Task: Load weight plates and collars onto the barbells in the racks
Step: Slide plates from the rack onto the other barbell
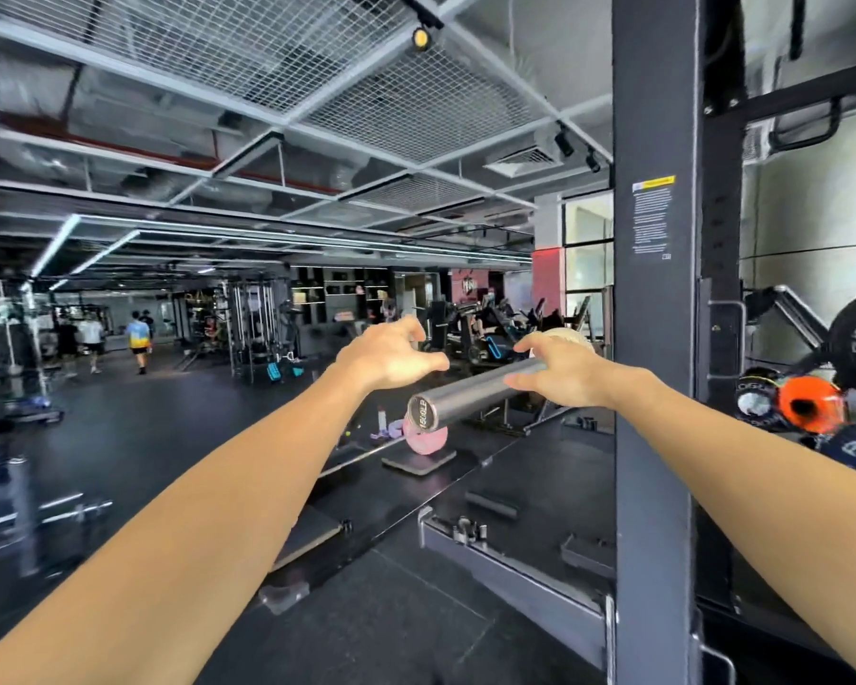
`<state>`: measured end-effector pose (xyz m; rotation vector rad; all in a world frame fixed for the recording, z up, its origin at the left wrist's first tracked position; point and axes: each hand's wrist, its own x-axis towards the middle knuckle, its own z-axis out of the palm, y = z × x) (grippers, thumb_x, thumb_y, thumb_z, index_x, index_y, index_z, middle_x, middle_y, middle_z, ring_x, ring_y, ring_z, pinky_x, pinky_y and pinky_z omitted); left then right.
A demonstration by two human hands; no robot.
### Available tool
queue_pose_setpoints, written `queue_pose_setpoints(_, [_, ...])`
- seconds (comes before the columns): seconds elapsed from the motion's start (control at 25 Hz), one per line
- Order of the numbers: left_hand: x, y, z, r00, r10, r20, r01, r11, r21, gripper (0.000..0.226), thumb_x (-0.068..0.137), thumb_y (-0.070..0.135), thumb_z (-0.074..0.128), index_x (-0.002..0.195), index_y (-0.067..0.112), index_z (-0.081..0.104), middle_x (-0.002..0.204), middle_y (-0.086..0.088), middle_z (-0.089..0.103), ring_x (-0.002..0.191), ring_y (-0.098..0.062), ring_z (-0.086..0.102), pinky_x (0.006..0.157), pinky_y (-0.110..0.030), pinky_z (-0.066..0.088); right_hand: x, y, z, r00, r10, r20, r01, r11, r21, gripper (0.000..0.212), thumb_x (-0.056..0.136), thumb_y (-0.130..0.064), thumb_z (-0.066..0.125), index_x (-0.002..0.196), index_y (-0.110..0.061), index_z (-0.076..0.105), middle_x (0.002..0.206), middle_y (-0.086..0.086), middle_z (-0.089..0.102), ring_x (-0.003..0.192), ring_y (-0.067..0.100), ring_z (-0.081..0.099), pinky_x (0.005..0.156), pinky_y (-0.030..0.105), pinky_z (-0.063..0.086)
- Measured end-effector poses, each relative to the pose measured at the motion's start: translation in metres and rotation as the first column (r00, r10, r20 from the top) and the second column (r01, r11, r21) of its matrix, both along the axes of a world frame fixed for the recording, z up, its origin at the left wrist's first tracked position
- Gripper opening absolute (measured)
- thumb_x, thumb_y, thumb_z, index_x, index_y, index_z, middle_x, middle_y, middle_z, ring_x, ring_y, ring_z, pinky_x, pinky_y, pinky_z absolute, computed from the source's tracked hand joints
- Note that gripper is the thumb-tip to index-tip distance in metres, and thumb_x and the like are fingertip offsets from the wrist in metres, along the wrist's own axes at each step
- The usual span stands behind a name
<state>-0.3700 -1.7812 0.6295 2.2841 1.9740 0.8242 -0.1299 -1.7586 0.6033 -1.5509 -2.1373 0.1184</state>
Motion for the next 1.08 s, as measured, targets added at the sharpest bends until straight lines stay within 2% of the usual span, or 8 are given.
queue_pose_setpoints(0.16, [0.002, 0.073, 0.000, 0.998, -0.059, -0.003, 0.059, 0.998, -0.006, 0.057, 0.078, 0.061, 0.062, 0.125, 0.032, 0.049, 0.129, -0.004, 0.055, 0.109, -0.024, 0.053, 0.097, -0.040, 0.045, 0.002, 0.055, -0.002, 0.999, -0.044, -0.012, 0.044, 0.999, 0.020, 0.062, 0.090, -0.051, 0.055, 0.142, -0.021, 0.039, 0.142, 0.008, 0.043, 0.131, 0.028, 0.040, 0.101, 0.033, 0.035])
queue_pose_setpoints(0.28, [0.016, 0.122, -0.001, 0.991, -0.130, 0.003, 0.130, 0.991, -0.031, 0.057, 0.079, 0.062, 0.062, 0.126, 0.033, 0.049, 0.132, -0.003, 0.054, 0.111, -0.025, 0.053, 0.096, -0.039, 0.044, 0.018, 0.084, -0.001, 0.994, -0.111, -0.009, 0.111, 0.993, 0.025, 0.062, 0.090, -0.053, 0.053, 0.140, -0.020, 0.040, 0.140, 0.007, 0.046, 0.129, 0.028, 0.044, 0.104, 0.038, 0.038])
queue_pose_setpoints(0.36, [0.032, 0.155, -0.005, 0.983, -0.182, 0.010, 0.182, 0.983, -0.026, 0.056, 0.081, 0.061, 0.062, 0.127, 0.032, 0.049, 0.135, -0.003, 0.052, 0.114, -0.025, 0.052, 0.092, -0.035, 0.042, 0.034, 0.096, -0.002, 0.985, -0.170, -0.028, 0.169, 0.986, -0.008, 0.061, 0.092, -0.049, 0.053, 0.141, -0.017, 0.038, 0.144, 0.007, 0.043, 0.128, 0.028, 0.044, 0.102, 0.035, 0.038])
queue_pose_setpoints(0.68, [0.098, 0.266, -0.021, 0.901, -0.433, 0.021, 0.434, 0.899, -0.062, 0.058, 0.083, 0.055, 0.064, 0.132, 0.028, 0.049, 0.130, -0.005, 0.056, 0.108, -0.023, 0.053, 0.085, -0.032, 0.040, 0.096, 0.138, -0.026, 0.872, -0.489, 0.000, 0.488, 0.870, -0.067, 0.060, 0.093, -0.046, 0.053, 0.141, -0.014, 0.038, 0.140, 0.012, 0.044, 0.123, 0.029, 0.048, 0.101, 0.036, 0.040])
queue_pose_setpoints(0.76, [0.107, 0.292, -0.027, 0.862, -0.505, 0.035, 0.506, 0.860, -0.071, 0.056, 0.089, 0.049, 0.062, 0.137, 0.025, 0.047, 0.129, -0.006, 0.058, 0.108, -0.023, 0.056, 0.084, -0.029, 0.038, 0.096, 0.150, -0.028, 0.841, -0.540, -0.023, 0.537, 0.840, -0.078, 0.057, 0.095, -0.043, 0.051, 0.141, -0.013, 0.037, 0.140, 0.012, 0.045, 0.113, 0.027, 0.053, 0.092, 0.032, 0.042])
queue_pose_setpoints(0.84, [0.116, 0.316, -0.033, 0.829, -0.558, 0.039, 0.559, 0.826, -0.067, 0.055, 0.095, 0.044, 0.057, 0.142, 0.022, 0.042, 0.140, -0.007, 0.053, 0.124, -0.025, 0.052, 0.091, -0.027, 0.038, 0.092, 0.165, -0.026, 0.817, -0.576, -0.039, 0.572, 0.816, -0.081, 0.054, 0.097, -0.040, 0.049, 0.142, -0.012, 0.036, 0.135, 0.013, 0.048, 0.096, 0.024, 0.052, 0.080, 0.029, 0.041])
queue_pose_setpoints(0.96, [0.128, 0.351, -0.042, 0.795, -0.604, 0.055, 0.607, 0.794, -0.042, 0.053, 0.099, 0.039, 0.051, 0.145, 0.017, 0.037, 0.141, -0.013, 0.052, 0.128, -0.028, 0.051, 0.099, -0.031, 0.041, 0.079, 0.191, -0.021, 0.786, -0.613, -0.074, 0.608, 0.789, -0.087, 0.053, 0.099, -0.032, 0.046, 0.144, -0.008, 0.032, 0.124, 0.012, 0.054, 0.093, 0.023, 0.049, 0.064, 0.024, 0.042])
queue_pose_setpoints(1.08, [0.141, 0.373, -0.051, 0.751, -0.652, 0.107, 0.659, 0.751, -0.052, 0.053, 0.101, 0.033, 0.048, 0.148, 0.012, 0.035, 0.140, -0.012, 0.054, 0.126, -0.029, 0.052, 0.093, -0.029, 0.040, 0.065, 0.219, -0.024, 0.751, -0.645, -0.141, 0.638, 0.764, -0.097, 0.049, 0.100, -0.025, 0.043, 0.144, -0.007, 0.031, 0.136, 0.013, 0.051, 0.108, 0.028, 0.054, 0.081, 0.030, 0.047])
